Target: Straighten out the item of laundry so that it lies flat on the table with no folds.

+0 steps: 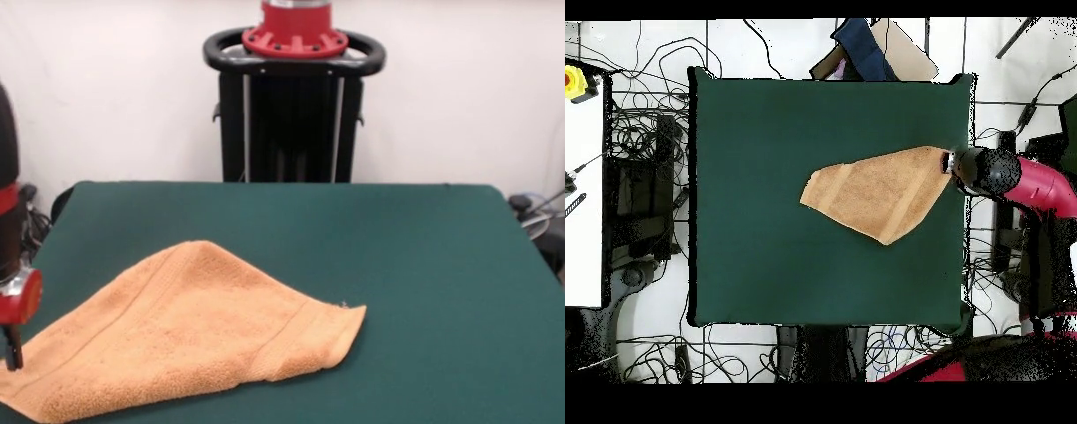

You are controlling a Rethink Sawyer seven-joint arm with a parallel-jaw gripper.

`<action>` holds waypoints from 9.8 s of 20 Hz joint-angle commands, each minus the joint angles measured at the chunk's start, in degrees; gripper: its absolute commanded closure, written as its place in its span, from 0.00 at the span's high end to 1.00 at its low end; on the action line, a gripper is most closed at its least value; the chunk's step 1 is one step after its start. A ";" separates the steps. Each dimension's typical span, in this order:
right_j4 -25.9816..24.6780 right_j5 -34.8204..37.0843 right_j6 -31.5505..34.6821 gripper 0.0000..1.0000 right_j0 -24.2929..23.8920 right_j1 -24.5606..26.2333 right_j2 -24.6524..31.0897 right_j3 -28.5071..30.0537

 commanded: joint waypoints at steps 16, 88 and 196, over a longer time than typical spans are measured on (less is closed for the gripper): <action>9.70 7.37 8.02 1.00 4.17 -18.16 -5.26 21.30; 40.04 1.99 21.17 1.00 42.53 -10.42 -42.48 21.26; 31.14 -39.26 19.97 0.00 26.94 -14.11 -26.59 65.23</action>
